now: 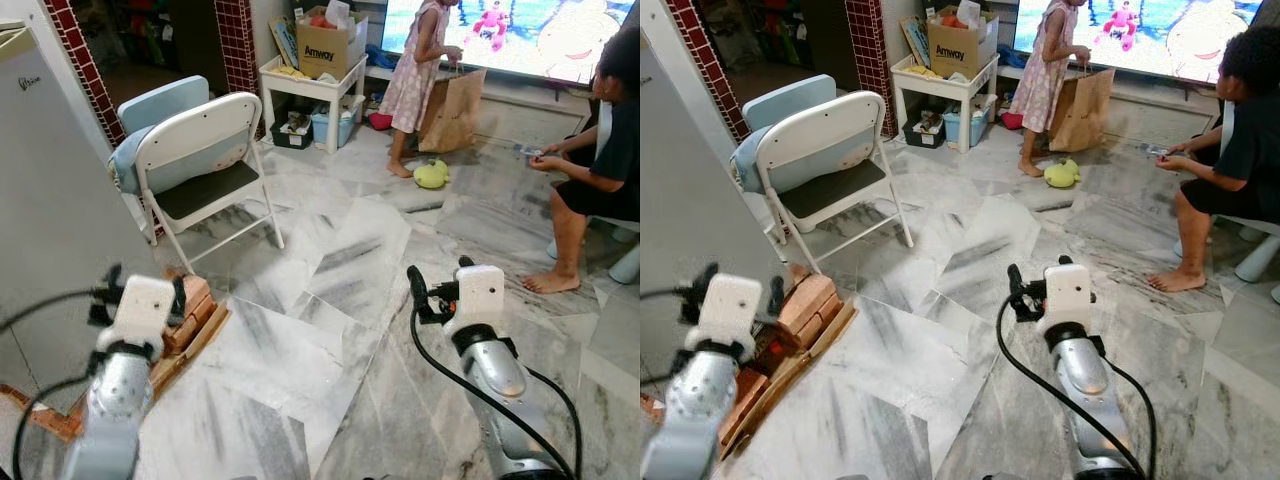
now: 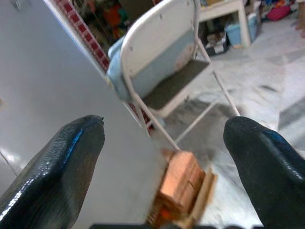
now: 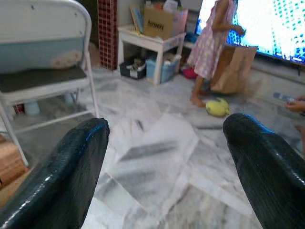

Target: Restocking fridge

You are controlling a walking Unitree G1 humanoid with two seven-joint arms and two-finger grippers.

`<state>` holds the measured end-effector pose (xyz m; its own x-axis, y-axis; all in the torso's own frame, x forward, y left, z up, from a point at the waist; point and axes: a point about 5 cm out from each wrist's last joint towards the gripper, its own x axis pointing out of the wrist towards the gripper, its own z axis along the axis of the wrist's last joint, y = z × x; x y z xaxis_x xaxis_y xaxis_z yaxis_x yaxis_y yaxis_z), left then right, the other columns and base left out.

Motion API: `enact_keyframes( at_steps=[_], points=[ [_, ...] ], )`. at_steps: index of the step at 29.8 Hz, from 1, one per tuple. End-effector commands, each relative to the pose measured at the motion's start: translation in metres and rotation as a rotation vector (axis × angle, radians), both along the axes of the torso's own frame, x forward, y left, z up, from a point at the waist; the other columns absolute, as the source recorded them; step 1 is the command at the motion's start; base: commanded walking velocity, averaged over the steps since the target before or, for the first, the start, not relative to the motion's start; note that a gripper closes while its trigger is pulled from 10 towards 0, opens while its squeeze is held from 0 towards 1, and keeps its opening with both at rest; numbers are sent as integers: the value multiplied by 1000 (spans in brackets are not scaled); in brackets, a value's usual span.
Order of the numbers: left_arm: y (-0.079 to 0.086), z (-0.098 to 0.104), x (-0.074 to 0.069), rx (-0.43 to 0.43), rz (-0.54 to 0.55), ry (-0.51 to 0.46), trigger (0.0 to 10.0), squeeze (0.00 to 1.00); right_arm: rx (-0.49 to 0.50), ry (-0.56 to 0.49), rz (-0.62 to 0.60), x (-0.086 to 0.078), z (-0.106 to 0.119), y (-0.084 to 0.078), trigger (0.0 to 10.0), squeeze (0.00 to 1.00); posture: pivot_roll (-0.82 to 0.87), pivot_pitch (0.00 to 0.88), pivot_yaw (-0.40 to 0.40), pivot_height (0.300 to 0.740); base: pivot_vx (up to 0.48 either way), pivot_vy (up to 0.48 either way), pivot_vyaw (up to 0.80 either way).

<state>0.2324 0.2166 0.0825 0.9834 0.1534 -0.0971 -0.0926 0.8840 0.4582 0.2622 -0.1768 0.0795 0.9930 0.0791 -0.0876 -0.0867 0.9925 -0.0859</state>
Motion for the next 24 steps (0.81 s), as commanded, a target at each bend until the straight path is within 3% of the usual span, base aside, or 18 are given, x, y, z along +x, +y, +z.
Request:
enact_keyframes(
  at_steps=[1,9,16,24],
  points=[
    [2,5,0,-13,28,-35,10000,0,1,-4,15,0,2,-2,10000,0,30,16,-54,740,0,0,0],
    [4,4,-9,-9,75,-44,10000,0,-5,-31,65,2,8,7,10000,0,58,0,-60,740,0,0,626],
    [4,6,-8,37,60,-47,10000,0,3,-31,86,6,6,15,10000,0,75,8,-59,740,0,0,765],
    [16,18,2,107,118,-67,10000,0,-17,-67,54,15,16,3,10000,0,108,18,-35,740,0,0,756]
  ],
)
